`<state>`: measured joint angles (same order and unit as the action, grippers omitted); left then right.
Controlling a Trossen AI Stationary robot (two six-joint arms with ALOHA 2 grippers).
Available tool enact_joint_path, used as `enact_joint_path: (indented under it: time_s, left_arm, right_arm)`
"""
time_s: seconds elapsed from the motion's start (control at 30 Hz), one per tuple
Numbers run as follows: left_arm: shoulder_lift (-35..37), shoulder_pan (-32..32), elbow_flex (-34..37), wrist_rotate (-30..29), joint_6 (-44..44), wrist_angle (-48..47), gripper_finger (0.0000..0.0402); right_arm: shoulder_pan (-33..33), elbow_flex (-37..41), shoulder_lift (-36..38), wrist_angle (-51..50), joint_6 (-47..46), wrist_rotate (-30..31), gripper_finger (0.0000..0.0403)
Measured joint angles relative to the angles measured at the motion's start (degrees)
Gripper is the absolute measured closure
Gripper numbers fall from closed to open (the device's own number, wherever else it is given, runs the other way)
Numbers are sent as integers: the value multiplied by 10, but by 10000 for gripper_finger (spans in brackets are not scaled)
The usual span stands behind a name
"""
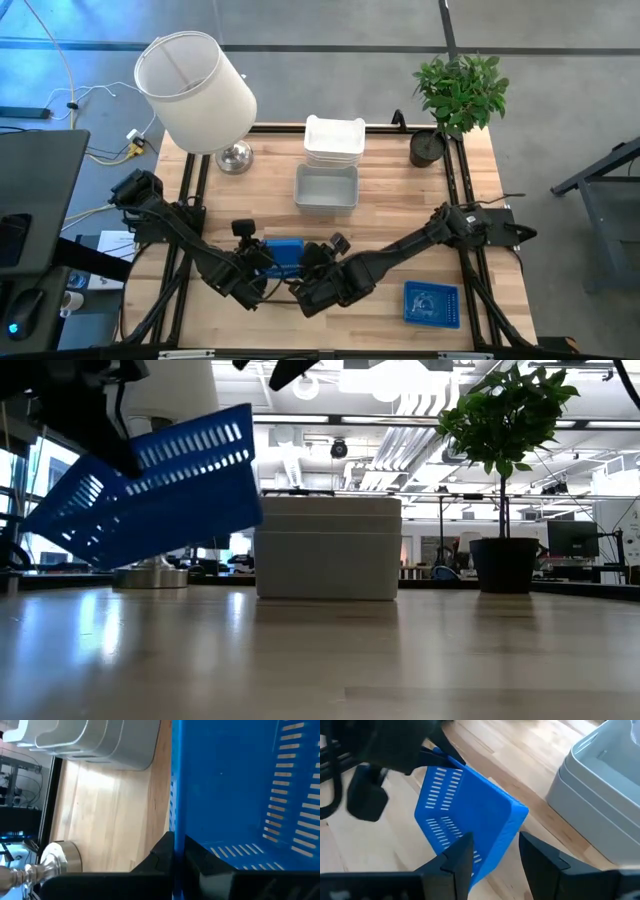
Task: Stack baskets by color
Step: Stack the blue bin on top of the right blue bins
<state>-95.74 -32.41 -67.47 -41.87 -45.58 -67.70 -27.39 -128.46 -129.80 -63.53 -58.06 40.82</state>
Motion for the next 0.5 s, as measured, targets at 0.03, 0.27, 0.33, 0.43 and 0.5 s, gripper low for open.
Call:
enact_joint_path:
  time_s: [0.03,0.27,0.33,0.43,0.5]
  left_arm:
    - [0,2,-4,-1,2,0,401]
    - [0,11,-23,-9,15,0,401]
    - [0,13,-27,-9,17,1,401]
    - [0,16,-33,-14,17,1,401]
    - [0,16,-36,-18,17,1,401]
  right_arm:
    - [3,0,0,0,0,-6,259]
    - [18,0,0,-7,-2,-16,259]
    - [21,0,0,-10,-2,-17,259]
    - [24,0,0,-18,-5,-20,259]
    - [27,0,0,-26,-10,-20,259]
